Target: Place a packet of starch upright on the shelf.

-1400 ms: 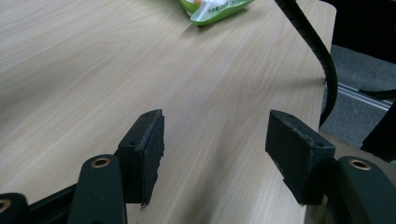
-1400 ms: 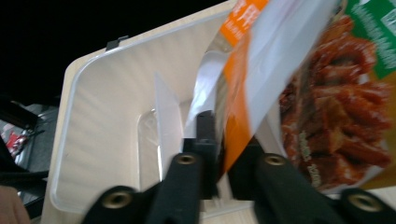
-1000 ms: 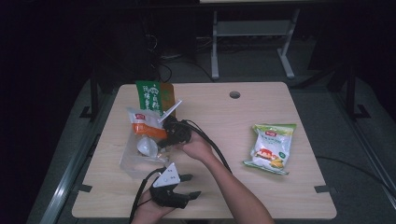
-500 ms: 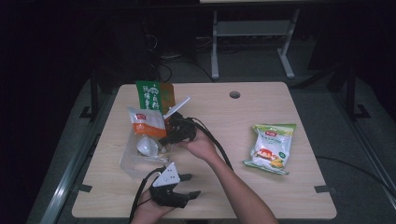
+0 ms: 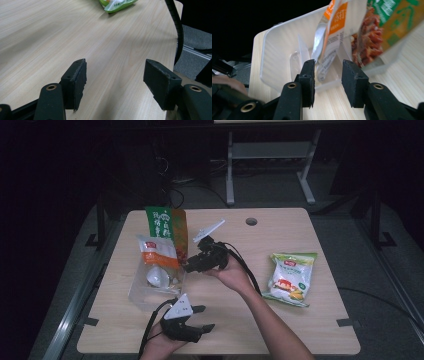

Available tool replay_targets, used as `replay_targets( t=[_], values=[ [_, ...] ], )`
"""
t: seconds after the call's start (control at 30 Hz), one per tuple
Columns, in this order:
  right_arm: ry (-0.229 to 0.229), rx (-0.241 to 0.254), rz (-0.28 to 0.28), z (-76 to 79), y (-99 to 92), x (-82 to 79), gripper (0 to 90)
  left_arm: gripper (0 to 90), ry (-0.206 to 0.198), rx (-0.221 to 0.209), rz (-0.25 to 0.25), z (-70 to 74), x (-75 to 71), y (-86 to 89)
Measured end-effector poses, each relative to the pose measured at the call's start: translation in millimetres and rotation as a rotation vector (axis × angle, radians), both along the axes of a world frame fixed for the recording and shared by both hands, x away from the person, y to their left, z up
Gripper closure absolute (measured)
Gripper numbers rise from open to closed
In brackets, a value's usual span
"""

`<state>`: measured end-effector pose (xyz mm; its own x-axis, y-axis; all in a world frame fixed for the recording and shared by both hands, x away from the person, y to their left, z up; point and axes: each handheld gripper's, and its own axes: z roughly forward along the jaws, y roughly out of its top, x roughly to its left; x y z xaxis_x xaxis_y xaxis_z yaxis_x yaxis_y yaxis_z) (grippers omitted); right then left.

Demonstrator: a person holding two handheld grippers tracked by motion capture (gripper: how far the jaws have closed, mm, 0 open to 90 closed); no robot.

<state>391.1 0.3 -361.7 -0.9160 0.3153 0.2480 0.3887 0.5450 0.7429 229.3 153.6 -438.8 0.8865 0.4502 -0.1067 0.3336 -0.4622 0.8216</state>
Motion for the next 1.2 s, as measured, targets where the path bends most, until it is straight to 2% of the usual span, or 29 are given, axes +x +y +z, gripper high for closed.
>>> replay_targets(
  t=[0.23, 0.33, 0.57, 0.93, 1.2],
  values=[
    [0.005, -0.005, -0.063, 3.3, -33.6, -4.2, 58.3, 34.1, 0.001, 0.002, 0.001, -0.9, 0.4, -0.9],
    [0.004, -0.011, -0.084, 3.3, -46.6, -5.5, 57.3, 34.0, -0.001, 0.017, -0.004, -0.7, 0.6, -1.0],
    [0.005, -0.008, -0.123, 2.2, -75.0, -9.3, 54.8, 33.8, -0.001, 0.012, -0.001, -2.0, 1.2, -2.1],
    [0.001, -0.015, -0.180, -2.2, -109.6, -15.5, 50.2, 33.6, -0.001, 0.008, 0.007, -1.0, 2.5, -0.1],
    [0.024, -0.020, -0.222, -7.6, -132.7, -21.9, 48.3, 33.2, 0.003, 0.012, 0.004, -2.4, 2.9, -2.2]
  ],
)
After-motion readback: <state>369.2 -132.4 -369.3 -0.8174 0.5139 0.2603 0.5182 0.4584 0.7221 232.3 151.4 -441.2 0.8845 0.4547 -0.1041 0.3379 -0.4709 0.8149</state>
